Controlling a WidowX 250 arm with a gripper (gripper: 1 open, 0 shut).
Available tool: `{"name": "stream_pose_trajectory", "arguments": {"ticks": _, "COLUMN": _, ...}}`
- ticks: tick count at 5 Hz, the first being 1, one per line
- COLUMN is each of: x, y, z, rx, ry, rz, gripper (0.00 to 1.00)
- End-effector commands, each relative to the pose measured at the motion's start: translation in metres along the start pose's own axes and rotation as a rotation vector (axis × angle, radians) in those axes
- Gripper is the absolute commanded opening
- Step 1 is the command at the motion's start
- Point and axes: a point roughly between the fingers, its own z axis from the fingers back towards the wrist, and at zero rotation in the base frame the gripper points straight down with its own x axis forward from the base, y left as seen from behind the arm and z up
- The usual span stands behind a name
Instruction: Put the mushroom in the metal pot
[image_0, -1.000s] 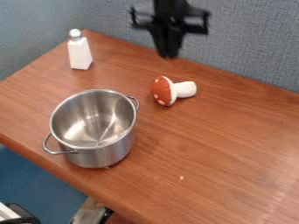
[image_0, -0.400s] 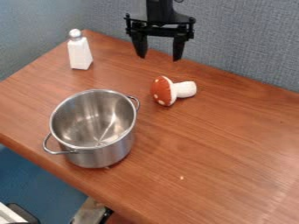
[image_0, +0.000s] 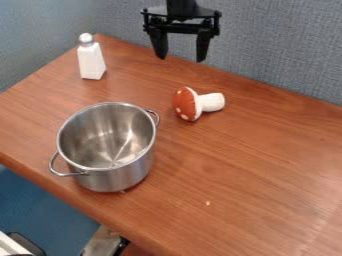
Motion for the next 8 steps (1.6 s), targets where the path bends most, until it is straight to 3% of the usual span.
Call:
{"name": "stream_pose_trajectory", "arguments": {"ticks": 1, "x": 0.006, "y": -0.007, "z": 0.009, "rx": -0.004, "ry": -0.040, "rz": 0.031, "gripper": 1.00}}
{"name": "stream_pose_trajectory", "arguments": {"ticks": 2, "x": 0.004, "y": -0.025, "z": -0.002, "rx": 0.004, "ry": -0.026, "rz": 0.035, "gripper": 1.00}}
{"name": "stream_pose_trajectory", "arguments": {"ticks": 4, "x": -0.031, "y": -0.017, "z": -0.070, "rx": 0.054, "ry": 0.076, "rz": -0.207, "gripper": 1.00}}
{"name": "stream_pose_trajectory", "arguments": {"ticks": 5, "x": -0.016, "y": 0.006, "z": -0.092, "rx": 0.028, "ry": 0.070, "rz": -0.167, "gripper": 1.00}}
{"name": "stream_pose_trajectory", "arguments": {"ticks": 6, "x": -0.009, "y": -0.001, "z": -0.089, "rx": 0.027, "ry": 0.066, "rz": -0.136, "gripper": 0.00}}
{"name": "stream_pose_trajectory", "arguments": {"ticks": 8, "x": -0.016, "y": -0.003, "z": -0.060, "rx": 0.043, "ry": 0.024, "rz": -0.265, "gripper": 0.00}}
